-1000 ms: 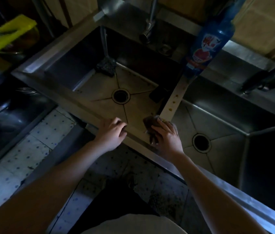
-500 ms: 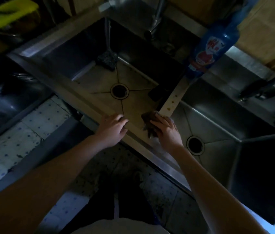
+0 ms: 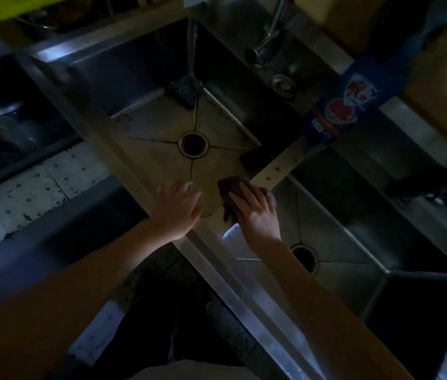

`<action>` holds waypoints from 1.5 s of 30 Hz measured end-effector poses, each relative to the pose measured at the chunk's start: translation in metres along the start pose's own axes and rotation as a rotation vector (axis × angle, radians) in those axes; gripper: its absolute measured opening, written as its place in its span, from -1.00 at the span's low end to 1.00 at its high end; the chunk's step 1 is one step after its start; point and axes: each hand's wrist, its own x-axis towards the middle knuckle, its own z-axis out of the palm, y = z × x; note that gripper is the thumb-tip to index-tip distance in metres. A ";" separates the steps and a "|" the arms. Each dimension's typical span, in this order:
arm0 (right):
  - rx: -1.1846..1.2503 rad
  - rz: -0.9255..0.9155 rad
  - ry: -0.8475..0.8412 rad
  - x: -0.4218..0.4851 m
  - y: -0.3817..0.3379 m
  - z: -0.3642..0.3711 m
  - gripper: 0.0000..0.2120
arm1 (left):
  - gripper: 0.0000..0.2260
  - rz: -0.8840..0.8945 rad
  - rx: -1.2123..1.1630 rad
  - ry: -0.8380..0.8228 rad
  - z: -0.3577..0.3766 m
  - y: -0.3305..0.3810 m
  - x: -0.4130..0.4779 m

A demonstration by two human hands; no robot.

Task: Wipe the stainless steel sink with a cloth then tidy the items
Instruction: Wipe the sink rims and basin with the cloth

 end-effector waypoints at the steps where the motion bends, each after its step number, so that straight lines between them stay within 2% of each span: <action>1: -0.022 -0.029 -0.001 0.001 0.005 0.001 -0.45 | -0.66 -0.011 0.004 -0.001 0.002 0.005 0.003; 6: -0.045 -0.005 0.008 0.022 0.040 -0.003 -0.38 | -0.58 -0.017 0.053 -0.008 0.011 0.025 0.014; 10: -0.055 0.030 -0.036 0.050 0.080 -0.011 -0.45 | -0.53 -0.035 0.094 -0.012 0.018 0.035 0.026; 15: 0.062 0.144 -0.055 0.078 0.119 -0.016 -0.55 | -0.55 -0.045 0.090 0.007 0.022 0.040 0.041; 19: 0.070 0.124 -0.019 0.073 0.114 -0.012 -0.52 | -0.54 -0.088 0.091 0.023 0.023 0.049 0.051; 24: -0.073 -0.005 -0.025 0.071 0.120 -0.009 -0.39 | -0.56 -0.130 0.068 0.046 0.024 0.068 0.066; 27: -0.118 0.024 -0.065 0.086 0.133 -0.011 -0.40 | -0.60 -0.118 0.051 0.065 0.024 0.075 0.074; 34: 0.033 0.181 -0.133 0.130 0.175 -0.025 -0.44 | -0.59 0.045 -0.149 0.074 0.020 0.082 0.087; 38: 0.160 0.221 -0.100 0.130 0.175 -0.023 -0.48 | -0.58 0.054 -0.177 0.075 0.022 0.088 0.092; 45: 0.178 0.079 -0.056 0.093 0.144 -0.007 -0.52 | -0.61 0.046 -0.199 0.089 0.020 0.090 0.097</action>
